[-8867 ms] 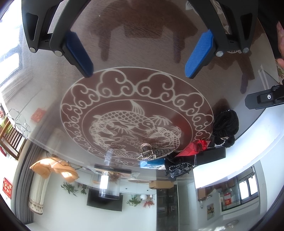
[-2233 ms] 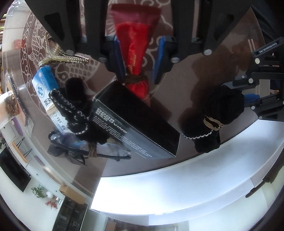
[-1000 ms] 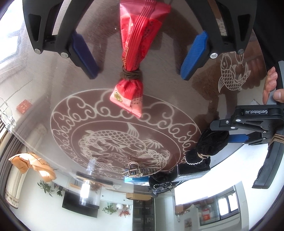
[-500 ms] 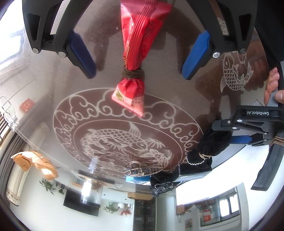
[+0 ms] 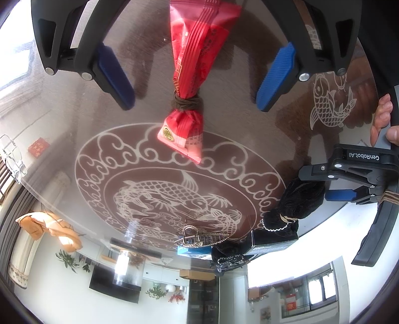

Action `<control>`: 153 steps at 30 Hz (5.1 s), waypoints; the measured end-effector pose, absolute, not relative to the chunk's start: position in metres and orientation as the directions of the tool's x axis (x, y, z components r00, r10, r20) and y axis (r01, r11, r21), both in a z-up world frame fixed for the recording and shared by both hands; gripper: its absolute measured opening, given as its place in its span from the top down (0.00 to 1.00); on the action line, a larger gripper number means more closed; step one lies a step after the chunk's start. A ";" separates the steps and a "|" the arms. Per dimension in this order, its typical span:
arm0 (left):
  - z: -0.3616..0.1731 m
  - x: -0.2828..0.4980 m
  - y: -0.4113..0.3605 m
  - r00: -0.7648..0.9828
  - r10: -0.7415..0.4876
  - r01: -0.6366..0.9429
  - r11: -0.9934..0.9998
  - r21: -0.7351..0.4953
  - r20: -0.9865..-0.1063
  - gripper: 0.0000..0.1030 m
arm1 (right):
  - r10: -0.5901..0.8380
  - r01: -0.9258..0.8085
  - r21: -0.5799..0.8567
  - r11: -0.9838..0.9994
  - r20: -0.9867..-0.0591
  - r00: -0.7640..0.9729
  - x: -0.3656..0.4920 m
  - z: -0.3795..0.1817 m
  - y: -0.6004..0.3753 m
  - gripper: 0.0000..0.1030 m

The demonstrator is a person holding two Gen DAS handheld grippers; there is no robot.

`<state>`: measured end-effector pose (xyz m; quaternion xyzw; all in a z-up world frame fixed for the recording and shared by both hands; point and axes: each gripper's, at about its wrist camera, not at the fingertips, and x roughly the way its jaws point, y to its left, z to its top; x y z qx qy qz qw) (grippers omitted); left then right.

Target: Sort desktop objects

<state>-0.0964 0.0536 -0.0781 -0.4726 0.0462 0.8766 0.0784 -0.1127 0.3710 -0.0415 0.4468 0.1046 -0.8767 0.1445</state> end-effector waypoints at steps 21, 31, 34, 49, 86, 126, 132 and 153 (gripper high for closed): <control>-0.078 -0.096 0.053 -0.541 0.093 -0.180 -0.984 0.007 -0.836 0.02 | -0.159 0.346 -0.054 -0.937 -0.814 -0.559 -0.113 -0.042 0.370 0.04; -0.079 -0.097 0.054 -0.541 0.093 -0.181 -0.984 0.007 -0.836 0.02 | -0.159 0.346 -0.054 -0.937 -0.814 -0.559 -0.113 -0.042 0.370 0.04; -0.079 -0.097 0.054 -0.541 0.093 -0.181 -0.984 0.007 -0.836 0.02 | -0.160 0.346 -0.054 -0.937 -0.814 -0.559 -0.113 -0.042 0.371 0.04; -0.079 -0.097 0.053 -0.541 0.093 -0.181 -0.983 0.007 -0.836 0.01 | -0.159 0.345 -0.054 -0.937 -0.814 -0.559 -0.113 -0.042 0.371 0.04; 0.017 -0.026 -0.022 -0.688 0.385 -0.244 -0.921 -0.305 -0.615 0.90 | -0.285 0.484 -0.005 -0.875 -0.803 -0.523 -0.116 0.027 0.333 0.81; 0.083 -0.070 -0.181 -0.685 0.121 0.019 -0.983 -0.184 -0.719 0.69 | -0.590 0.745 0.069 -0.663 -0.661 -0.464 -0.183 0.156 0.149 0.81; 0.047 -0.092 -0.263 -0.586 0.017 0.194 -0.968 -0.161 -0.810 0.69 | -0.621 0.796 0.128 -0.592 -0.701 -0.349 -0.242 0.135 0.000 0.81; 0.089 -0.042 -0.080 -0.734 0.251 -0.168 -0.967 -0.189 -0.631 0.00 | -0.415 0.522 0.012 -0.853 -0.623 -0.664 -0.212 0.096 0.157 0.00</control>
